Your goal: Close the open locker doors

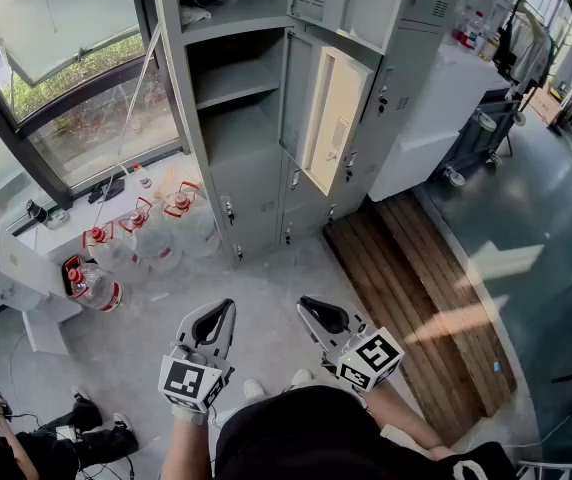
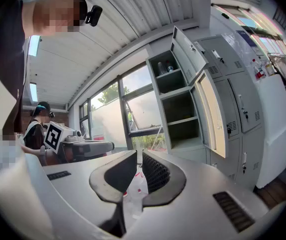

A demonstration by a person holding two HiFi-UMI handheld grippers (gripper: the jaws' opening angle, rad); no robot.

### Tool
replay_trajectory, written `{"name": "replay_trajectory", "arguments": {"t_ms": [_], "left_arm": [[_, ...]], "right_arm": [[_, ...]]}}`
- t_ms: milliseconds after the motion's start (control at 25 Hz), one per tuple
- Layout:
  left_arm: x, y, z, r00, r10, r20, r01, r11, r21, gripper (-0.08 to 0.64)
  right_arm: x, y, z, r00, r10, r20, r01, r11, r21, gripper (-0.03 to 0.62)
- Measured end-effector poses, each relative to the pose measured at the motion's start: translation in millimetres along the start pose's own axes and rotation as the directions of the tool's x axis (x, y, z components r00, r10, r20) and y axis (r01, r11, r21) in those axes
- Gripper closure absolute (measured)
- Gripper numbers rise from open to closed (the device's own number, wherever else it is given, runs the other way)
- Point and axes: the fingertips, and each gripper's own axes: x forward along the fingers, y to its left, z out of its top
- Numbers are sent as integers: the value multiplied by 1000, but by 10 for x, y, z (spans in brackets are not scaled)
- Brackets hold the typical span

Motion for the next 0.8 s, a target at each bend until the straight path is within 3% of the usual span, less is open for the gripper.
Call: {"name": "replay_trajectory", "arguments": {"t_ms": [520, 800], "left_arm": [[453, -342, -95, 997, 78, -27, -79, 997, -8, 541], [686, -167, -211, 993, 112, -47, -113, 993, -29, 541]], "right_arm": [[-216, -622, 38, 995, 97, 13, -97, 995, 2, 531], [-20, -875, -101, 995, 100, -19, -99, 994, 56, 532]]}}
